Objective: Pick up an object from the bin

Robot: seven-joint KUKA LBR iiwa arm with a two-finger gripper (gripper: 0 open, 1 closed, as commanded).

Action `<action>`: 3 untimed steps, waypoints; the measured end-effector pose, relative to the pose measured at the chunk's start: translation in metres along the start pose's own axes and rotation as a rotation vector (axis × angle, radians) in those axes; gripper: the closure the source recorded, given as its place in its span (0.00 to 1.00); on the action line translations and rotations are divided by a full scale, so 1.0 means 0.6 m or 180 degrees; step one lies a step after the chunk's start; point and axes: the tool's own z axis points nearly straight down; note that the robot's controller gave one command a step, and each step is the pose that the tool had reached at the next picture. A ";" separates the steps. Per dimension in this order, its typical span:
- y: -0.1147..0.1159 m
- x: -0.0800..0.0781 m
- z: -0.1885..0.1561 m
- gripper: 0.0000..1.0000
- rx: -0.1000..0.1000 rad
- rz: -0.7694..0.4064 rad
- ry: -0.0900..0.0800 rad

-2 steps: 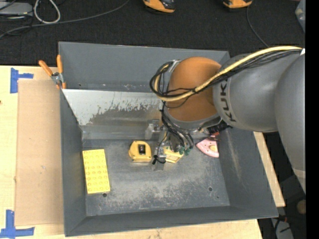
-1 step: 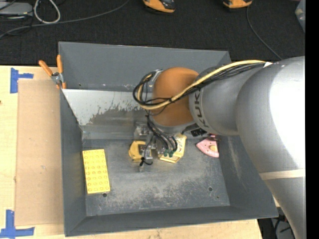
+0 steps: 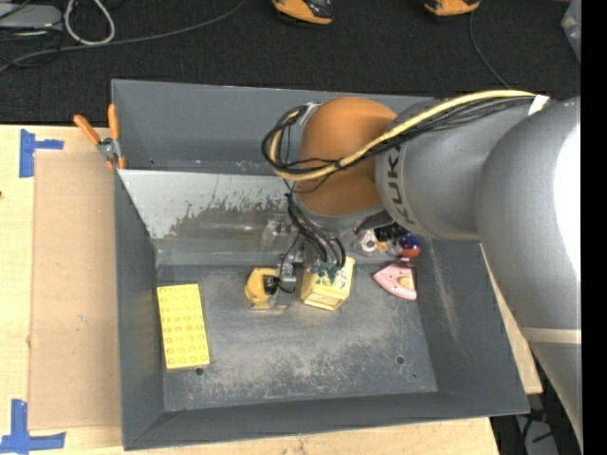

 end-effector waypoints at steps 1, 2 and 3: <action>-0.021 0.015 0.038 0.00 0.0010 0.0074 0.0075; -0.013 0.004 0.089 0.00 -0.0003 0.0263 0.0011; -0.010 0.015 0.083 1.00 -0.0001 0.0566 0.0024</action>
Offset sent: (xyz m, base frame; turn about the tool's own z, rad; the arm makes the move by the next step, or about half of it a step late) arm -0.0016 -0.0076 -0.0514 0.0838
